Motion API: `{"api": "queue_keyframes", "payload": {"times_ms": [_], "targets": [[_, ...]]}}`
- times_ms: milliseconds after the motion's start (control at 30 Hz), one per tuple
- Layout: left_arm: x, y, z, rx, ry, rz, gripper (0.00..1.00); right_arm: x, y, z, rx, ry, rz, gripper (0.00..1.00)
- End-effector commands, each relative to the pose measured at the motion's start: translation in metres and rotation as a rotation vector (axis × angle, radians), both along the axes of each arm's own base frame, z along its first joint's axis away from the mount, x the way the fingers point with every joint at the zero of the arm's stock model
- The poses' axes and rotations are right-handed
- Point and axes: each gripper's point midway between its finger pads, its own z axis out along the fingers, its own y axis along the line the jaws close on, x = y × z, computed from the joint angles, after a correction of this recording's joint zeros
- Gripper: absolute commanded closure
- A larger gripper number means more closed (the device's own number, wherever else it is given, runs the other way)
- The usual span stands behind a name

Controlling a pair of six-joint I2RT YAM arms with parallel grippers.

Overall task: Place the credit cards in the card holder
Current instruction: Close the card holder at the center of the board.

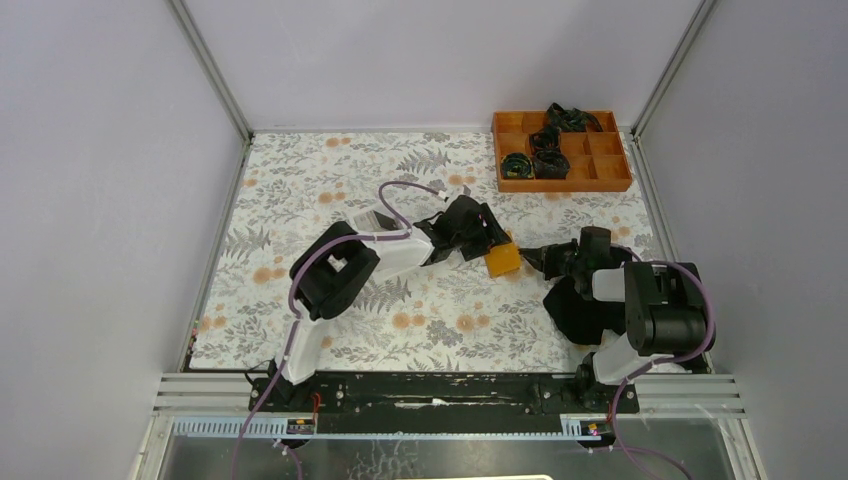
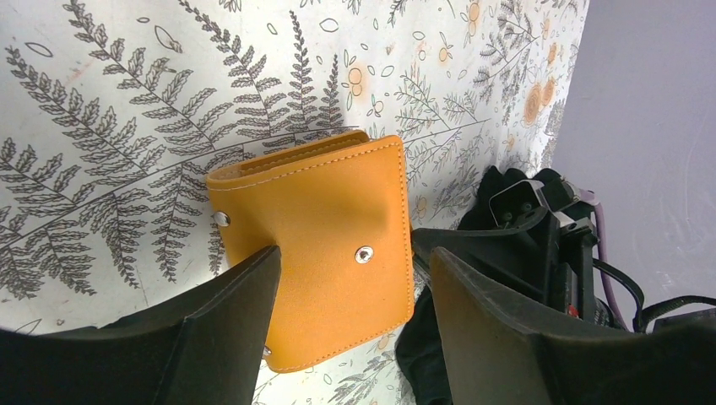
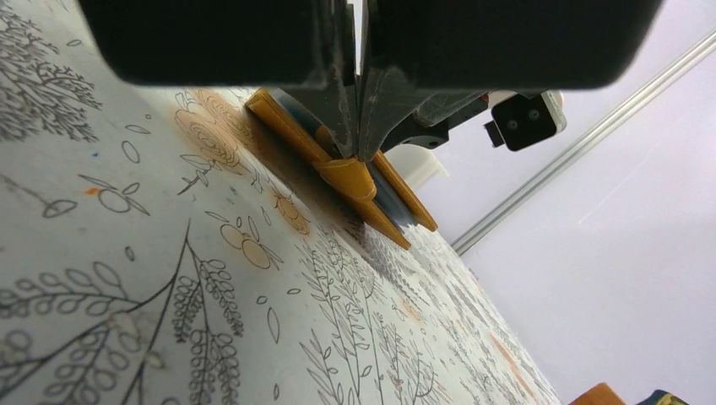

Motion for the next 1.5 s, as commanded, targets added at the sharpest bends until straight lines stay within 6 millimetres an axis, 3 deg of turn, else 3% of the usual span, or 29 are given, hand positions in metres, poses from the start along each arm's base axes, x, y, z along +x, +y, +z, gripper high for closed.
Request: {"api": "queue_keyframes", "payload": {"times_ms": [0,833,1467], "targets": [[-0.014,0.018,-0.045,0.124,0.109,-0.008,0.27,0.009,-0.01,0.014,0.0,-0.025,-0.07,0.96],[-0.019,0.024,-0.06,0.224,0.151,0.01,0.31,-0.02,-0.031,-0.019,0.246,0.184,-0.445,0.97],[-0.012,0.01,-0.061,0.249,0.138,-0.024,0.3,-0.025,-0.032,-0.03,0.271,0.251,-0.483,0.97]]}}
